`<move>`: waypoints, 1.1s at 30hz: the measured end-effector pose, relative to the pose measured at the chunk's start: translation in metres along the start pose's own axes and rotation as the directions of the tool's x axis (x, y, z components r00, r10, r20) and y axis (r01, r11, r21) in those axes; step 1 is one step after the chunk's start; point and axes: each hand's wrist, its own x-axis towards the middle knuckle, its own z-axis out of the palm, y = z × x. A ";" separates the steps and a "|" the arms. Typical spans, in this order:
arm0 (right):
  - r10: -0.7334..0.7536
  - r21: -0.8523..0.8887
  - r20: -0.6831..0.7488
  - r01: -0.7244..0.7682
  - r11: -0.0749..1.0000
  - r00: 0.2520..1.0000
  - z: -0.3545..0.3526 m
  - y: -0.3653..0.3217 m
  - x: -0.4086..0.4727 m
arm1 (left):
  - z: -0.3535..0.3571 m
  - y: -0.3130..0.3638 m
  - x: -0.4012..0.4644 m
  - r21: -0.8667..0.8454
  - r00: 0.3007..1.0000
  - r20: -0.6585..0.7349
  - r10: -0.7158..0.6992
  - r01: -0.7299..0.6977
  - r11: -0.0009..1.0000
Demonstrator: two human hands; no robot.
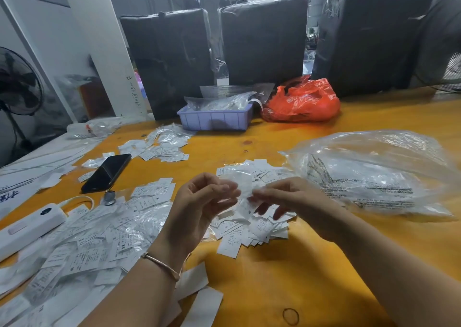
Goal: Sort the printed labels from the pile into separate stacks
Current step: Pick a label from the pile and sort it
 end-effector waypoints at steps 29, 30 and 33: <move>-0.445 -0.026 -0.493 0.498 0.867 0.748 -0.007 -0.015 -0.010 | 0.009 -0.009 -0.006 0.501 0.976 0.154 0.155 -0.213 0.839; -0.454 -0.059 -0.473 0.487 0.871 0.755 -0.005 -0.016 -0.010 | 0.010 -0.009 -0.006 0.495 0.975 0.160 0.156 -0.216 0.842; -0.471 -0.159 -0.420 0.449 0.880 0.775 0.001 -0.018 -0.011 | 0.011 -0.009 -0.007 0.484 0.973 0.171 0.154 -0.219 0.847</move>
